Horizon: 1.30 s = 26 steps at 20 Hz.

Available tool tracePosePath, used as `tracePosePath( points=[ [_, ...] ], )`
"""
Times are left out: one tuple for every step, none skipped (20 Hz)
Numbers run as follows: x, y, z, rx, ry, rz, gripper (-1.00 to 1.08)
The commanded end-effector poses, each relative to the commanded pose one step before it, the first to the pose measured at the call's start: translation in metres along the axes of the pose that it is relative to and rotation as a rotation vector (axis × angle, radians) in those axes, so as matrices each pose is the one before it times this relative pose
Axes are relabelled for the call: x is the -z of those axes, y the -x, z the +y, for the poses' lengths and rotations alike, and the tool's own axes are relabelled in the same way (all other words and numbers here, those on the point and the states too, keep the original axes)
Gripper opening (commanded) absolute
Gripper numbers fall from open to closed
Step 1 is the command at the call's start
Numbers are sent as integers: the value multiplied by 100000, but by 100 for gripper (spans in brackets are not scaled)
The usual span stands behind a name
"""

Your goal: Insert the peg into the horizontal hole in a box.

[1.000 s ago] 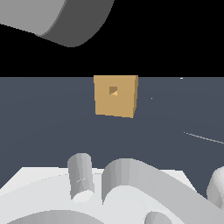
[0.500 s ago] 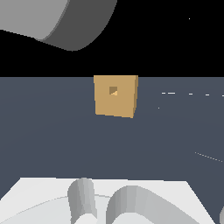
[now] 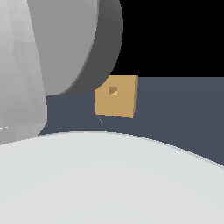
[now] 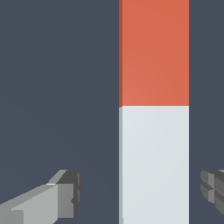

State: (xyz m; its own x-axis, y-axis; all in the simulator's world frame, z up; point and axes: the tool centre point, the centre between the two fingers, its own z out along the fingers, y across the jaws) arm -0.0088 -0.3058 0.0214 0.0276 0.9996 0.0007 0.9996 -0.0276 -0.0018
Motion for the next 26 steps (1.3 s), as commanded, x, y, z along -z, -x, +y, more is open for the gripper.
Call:
tracePosePath(
  points=[
    [-511, 7, 95, 44, 190, -62, 100],
    [-40, 18, 33, 0, 0, 0, 100],
    [31, 21, 37, 0, 0, 0, 100],
    [24, 8, 14, 0, 0, 0, 100],
    [0, 0, 0, 0, 0, 0, -100],
    [0, 0, 0, 0, 0, 0, -100],
    [0, 0, 0, 0, 0, 0, -100],
    [0, 0, 0, 0, 0, 0, -100],
    [0, 0, 0, 0, 0, 0, -100],
    [0, 0, 0, 0, 0, 0, -100],
    [0, 0, 0, 0, 0, 0, -100],
    [0, 0, 0, 0, 0, 0, -100],
    [0, 0, 0, 0, 0, 0, -100],
    [0, 0, 0, 0, 0, 0, -100],
    [-14, -29, -10, 22, -40, 17, -100],
    [5, -26, -1, 0, 0, 0, -100],
    [6, -48, -18, -47, -13, 6, -100],
    [27, -86, -27, -69, 2, 0, -100],
    [36, -138, -30, -69, 0, 0, -100],
    [47, -160, -48, -120, 0, 0, -100],
    [58, -203, -57, -138, 0, 0, -100],
    [69, -240, -69, -169, 1, 1, -100],
    [81, -282, -79, -195, 1, 1, -100],
    [93, -325, -91, -224, 1, 1, -100],
    [106, -366, -104, -258, 1, 1, -100],
    [119, -416, -115, -285, 1, 1, -100]
  ],
)
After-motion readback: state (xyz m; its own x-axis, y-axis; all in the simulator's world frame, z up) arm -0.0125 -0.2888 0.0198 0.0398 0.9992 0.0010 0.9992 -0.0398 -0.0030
